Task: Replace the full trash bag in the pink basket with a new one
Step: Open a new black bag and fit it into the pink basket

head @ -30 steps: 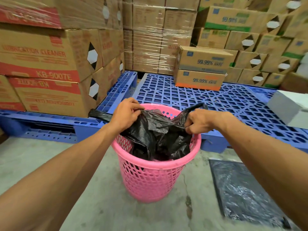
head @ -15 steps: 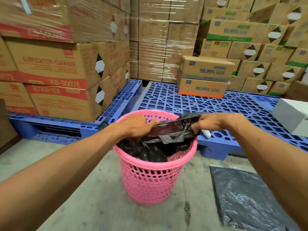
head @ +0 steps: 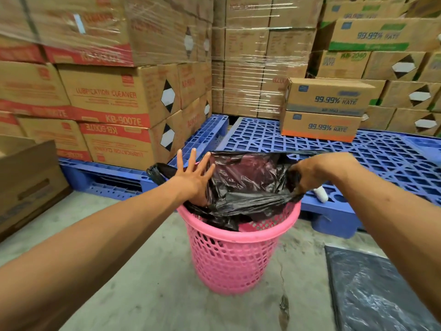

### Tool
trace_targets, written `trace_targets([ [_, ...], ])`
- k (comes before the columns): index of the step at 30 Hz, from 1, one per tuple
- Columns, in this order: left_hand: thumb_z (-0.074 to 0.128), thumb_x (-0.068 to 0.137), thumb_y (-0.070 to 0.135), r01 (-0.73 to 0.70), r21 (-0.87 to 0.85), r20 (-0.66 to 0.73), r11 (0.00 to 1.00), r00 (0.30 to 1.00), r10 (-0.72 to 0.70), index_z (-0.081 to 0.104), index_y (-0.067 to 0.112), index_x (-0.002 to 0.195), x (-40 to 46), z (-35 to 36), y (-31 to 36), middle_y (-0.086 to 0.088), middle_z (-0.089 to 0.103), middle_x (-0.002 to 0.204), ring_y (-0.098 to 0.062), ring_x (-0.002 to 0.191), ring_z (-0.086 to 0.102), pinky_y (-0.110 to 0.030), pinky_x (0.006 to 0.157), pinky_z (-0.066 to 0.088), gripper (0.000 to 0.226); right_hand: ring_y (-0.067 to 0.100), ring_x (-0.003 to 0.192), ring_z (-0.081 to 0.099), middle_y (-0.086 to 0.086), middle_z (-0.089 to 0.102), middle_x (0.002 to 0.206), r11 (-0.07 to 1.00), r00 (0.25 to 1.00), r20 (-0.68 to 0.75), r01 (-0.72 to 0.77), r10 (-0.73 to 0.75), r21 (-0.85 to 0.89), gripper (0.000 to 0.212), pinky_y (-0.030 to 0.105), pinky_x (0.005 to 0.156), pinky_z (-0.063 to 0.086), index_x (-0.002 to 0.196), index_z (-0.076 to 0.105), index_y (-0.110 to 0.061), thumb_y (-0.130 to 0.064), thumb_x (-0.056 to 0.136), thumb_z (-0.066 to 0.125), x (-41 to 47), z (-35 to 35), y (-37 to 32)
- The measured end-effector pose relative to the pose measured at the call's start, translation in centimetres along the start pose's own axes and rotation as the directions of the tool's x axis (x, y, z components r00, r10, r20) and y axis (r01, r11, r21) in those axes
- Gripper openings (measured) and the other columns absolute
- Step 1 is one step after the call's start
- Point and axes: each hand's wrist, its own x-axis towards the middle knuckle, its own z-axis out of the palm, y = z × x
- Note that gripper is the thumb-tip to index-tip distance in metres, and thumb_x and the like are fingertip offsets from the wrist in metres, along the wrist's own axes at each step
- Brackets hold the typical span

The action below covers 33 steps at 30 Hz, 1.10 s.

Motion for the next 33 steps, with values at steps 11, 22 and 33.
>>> trace_targets([
  [11, 0.057, 0.077, 0.053, -0.116, 0.029, -0.077, 0.993, 0.99, 0.118, -0.025, 0.02, 0.153, 0.5, -0.7, 0.4, -0.011, -0.045, 0.151, -0.04, 0.136, -0.044, -0.072, 0.105, -0.019, 0.117, 0.021, 0.12, 0.06, 0.003, 0.064, 0.132, 0.842, 0.757, -0.502, 0.53, -0.418, 0.099, 0.067, 0.037, 0.104, 0.047, 0.141, 0.054, -0.023, -0.032, 0.08, 0.081, 1.8, -2.5, -6.5],
  [22, 0.007, 0.099, 0.059, -0.061, -0.041, -0.074, 0.997, 0.996, 0.057, 0.01, 0.01, 0.158, 1.6, -0.1, -1.1, -0.009, -0.02, 0.163, -0.035, 0.143, -0.034, -0.063, 0.11, -0.024, 0.077, 0.044, 0.145, -0.025, 0.006, -0.035, 0.158, 0.984, 0.993, -0.023, 0.121, -0.119, 0.128, 0.142, 0.067, 0.115, 0.007, 0.145, -0.034, -0.043, -0.07, 0.062, 0.078, 5.3, 4.2, -6.2],
  [33, 0.041, 0.097, 0.031, -0.29, 0.044, -0.32, 0.956, 0.902, 0.289, 0.024, 0.004, 0.153, 3.7, 1.5, 3.0, -0.016, 0.026, 0.16, -0.031, 0.149, 0.018, -0.046, 0.122, 0.01, 0.064, 0.044, 0.141, -0.034, 0.002, -0.044, 0.153, 0.987, 0.998, 0.052, 0.03, -0.038, 0.155, 0.158, 0.074, 0.111, 0.006, 0.141, -0.04, -0.042, -0.093, 0.036, 0.066, 6.7, 3.7, -6.0],
])
